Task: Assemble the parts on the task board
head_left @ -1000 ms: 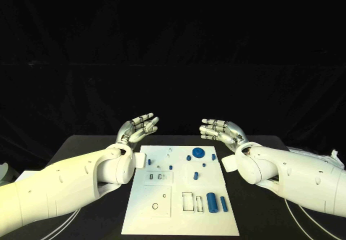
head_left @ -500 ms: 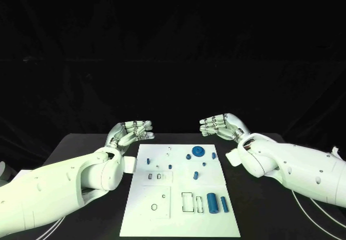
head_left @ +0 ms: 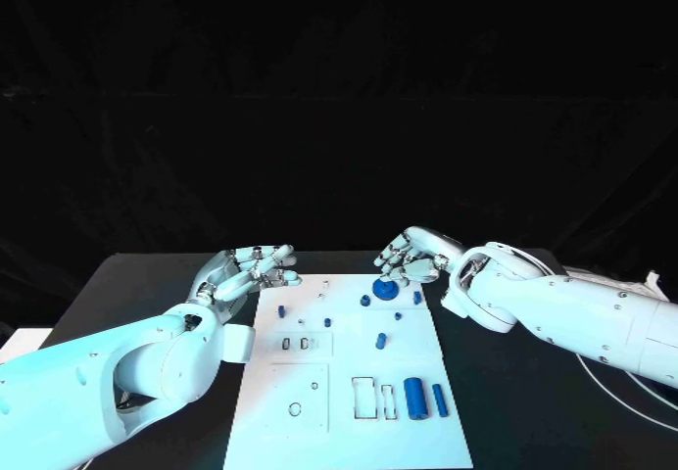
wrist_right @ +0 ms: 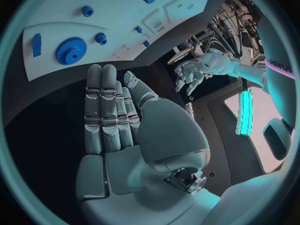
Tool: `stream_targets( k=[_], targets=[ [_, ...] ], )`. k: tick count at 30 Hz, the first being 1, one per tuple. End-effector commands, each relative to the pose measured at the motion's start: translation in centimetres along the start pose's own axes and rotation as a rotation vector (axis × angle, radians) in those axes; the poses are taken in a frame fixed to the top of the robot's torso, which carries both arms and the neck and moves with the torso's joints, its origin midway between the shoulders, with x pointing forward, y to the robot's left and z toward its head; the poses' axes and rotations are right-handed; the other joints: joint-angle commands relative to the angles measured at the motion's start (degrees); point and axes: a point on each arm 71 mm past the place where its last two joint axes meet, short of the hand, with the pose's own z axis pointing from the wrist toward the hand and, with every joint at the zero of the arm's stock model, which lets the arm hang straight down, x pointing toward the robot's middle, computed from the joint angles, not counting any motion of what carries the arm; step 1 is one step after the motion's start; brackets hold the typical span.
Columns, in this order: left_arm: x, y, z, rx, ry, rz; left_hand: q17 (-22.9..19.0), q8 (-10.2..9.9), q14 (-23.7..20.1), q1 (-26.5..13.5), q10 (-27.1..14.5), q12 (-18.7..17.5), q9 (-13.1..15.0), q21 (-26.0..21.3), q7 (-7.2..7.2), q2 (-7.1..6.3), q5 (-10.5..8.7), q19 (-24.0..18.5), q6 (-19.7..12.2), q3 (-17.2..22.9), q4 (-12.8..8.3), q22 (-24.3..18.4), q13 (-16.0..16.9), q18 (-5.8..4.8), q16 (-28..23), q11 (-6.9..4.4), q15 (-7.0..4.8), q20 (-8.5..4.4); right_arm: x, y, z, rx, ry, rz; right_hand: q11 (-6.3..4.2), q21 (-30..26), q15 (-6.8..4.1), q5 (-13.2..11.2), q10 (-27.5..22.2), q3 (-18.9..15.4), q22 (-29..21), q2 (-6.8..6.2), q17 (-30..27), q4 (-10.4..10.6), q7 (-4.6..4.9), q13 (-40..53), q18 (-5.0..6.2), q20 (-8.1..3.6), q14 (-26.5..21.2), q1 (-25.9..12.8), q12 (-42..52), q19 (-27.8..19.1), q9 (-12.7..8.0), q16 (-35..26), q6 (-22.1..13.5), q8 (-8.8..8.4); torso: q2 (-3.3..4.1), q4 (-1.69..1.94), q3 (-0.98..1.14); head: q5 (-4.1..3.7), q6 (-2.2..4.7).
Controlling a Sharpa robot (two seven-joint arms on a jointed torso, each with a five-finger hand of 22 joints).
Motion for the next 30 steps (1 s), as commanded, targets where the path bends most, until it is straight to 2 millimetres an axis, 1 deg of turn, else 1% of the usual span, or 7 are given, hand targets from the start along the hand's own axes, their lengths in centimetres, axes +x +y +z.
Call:
stream_targets(
  k=[1,10,12,17,20,25,30],
  targets=[
    [0.8,-0.3,-0.3,-0.025,0.033,-0.065,0.1,-0.3,-0.2,-0.6,0.4,-0.4,-0.1,-0.4,-0.07,-0.11,-0.24,0.2,0.3,-0.5,-0.1,-0.1,0.0,0.65,-0.4,0.10,0.19,0.39,0.3,0.4,0.4,0.022,0.087,-0.247,-0.37,3.0,-0.44,0.3,0.5,1.1,1.8,-0.48,3.1,0.0,-0.14,0.0,0.53,-0.56,2.9,-1.3,-0.2,0.7,0.0,4.8,0.6,-0.18,1.88,0.70,-0.08,-0.66,0.36],
    [1.8,-1.2,-0.9,-0.028,0.062,-0.087,0.1,-0.5,-0.2,-0.8,0.3,-0.6,-0.1,-0.5,-0.01,-0.18,-0.28,0.2,0.3,-0.7,-0.1,-0.2,0.0,0.64,-0.6,0.16,0.24,0.43,0.2,2.0,1.2,-0.013,0.117,-0.364,-0.64,11.0,-0.66,-0.5,0.5,4.9,6.6,-1.61,12.3,0.4,-0.40,0.1,0.58,-0.76,2.8,-3.9,-0.1,1.9,0.0,20.4,0.8,-0.16,3.41,1.46,-0.23,-1.17,0.56],
    [2.0,-1.3,-1.0,-0.029,0.067,-0.089,0.2,-0.6,-0.3,-0.7,0.3,-0.8,-0.1,-0.6,0.04,-0.21,-0.28,0.2,0.2,-0.7,-0.1,-0.3,0.0,0.64,-0.7,0.19,0.26,0.45,0.4,2.4,1.3,-0.020,0.128,-0.380,-0.57,13.5,-0.64,-0.6,0.0,6.1,8.3,-2.15,18.8,0.5,-0.67,0.1,0.59,-0.72,2.9,-4.3,-0.2,2.1,0.0,27.5,0.7,-0.20,3.61,1.64,-0.26,-1.23,0.55],
    [2.2,-1.4,-1.0,-0.034,0.075,-0.092,0.2,-0.7,-0.3,-0.7,0.2,-0.9,-0.1,-0.6,0.10,-0.25,-0.29,0.2,0.2,-0.8,-0.2,-0.3,0.0,0.64,-0.8,0.23,0.29,0.47,0.7,2.8,1.4,-0.028,0.152,-0.408,-0.60,26.7,-0.68,-0.8,-0.2,8.2,24.4,-3.36,35.6,1.3,-0.62,0.1,-1.48,-0.51,3.3,-5.3,-0.2,5.6,0.0,43.6,0.9,-0.19,3.95,1.92,-0.27,-1.22,0.70],
    [2.3,-1.4,-1.1,-0.037,0.077,-0.094,0.2,-0.7,-0.3,-0.7,0.2,-0.9,-0.1,-0.6,0.10,-0.25,-0.29,0.2,0.2,-0.8,-0.2,-0.3,0.0,0.64,-0.8,0.23,0.29,0.47,0.9,2.9,1.5,-0.030,0.170,-0.422,-0.69,31.4,-0.63,-0.9,-0.1,9.3,30.3,-4.01,41.1,1.9,-0.79,0.1,-2.12,-0.40,3.3,-5.4,-0.2,6.4,0.1,48.8,1.1,-0.22,4.14,2.07,-0.29,-1.38,0.77],
    [2.3,-1.3,-1.1,-0.040,0.077,-0.093,0.2,-0.7,-0.3,-0.7,0.2,-0.9,-0.1,-0.6,0.16,-0.28,-0.29,0.2,0.2,-0.9,-0.2,-0.3,0.0,0.64,-0.9,0.27,0.31,0.48,1.1,3.0,1.5,-0.028,0.194,-0.441,-0.73,38.1,-0.52,-1.1,0.0,10.8,38.8,-5.31,47.8,3.2,-0.86,0.1,-3.19,-0.08,3.2,-5.7,-0.2,7.9,0.1,54.9,1.2,-0.22,4.34,2.18,-0.30,-1.43,0.78],
    [2.2,-1.3,-1.1,-0.043,0.077,-0.093,0.3,-0.8,-0.3,-0.7,0.2,-1.0,-0.1,-0.7,0.20,-0.30,-0.29,0.2,0.2,-0.9,-0.2,-0.4,0.0,0.64,-0.9,0.30,0.33,0.50,1.2,3.0,1.6,-0.021,0.202,-0.461,-0.72,40.1,-0.36,-1.6,-0.7,11.1,41.4,-6.01,49.6,3.9,-0.92,0.0,-3.55,0.20,3.1,-5.9,-0.3,8.4,0.1,56.5,1.1,-0.20,4.59,2.27,-0.30,-1.45,0.68]
  ],
)
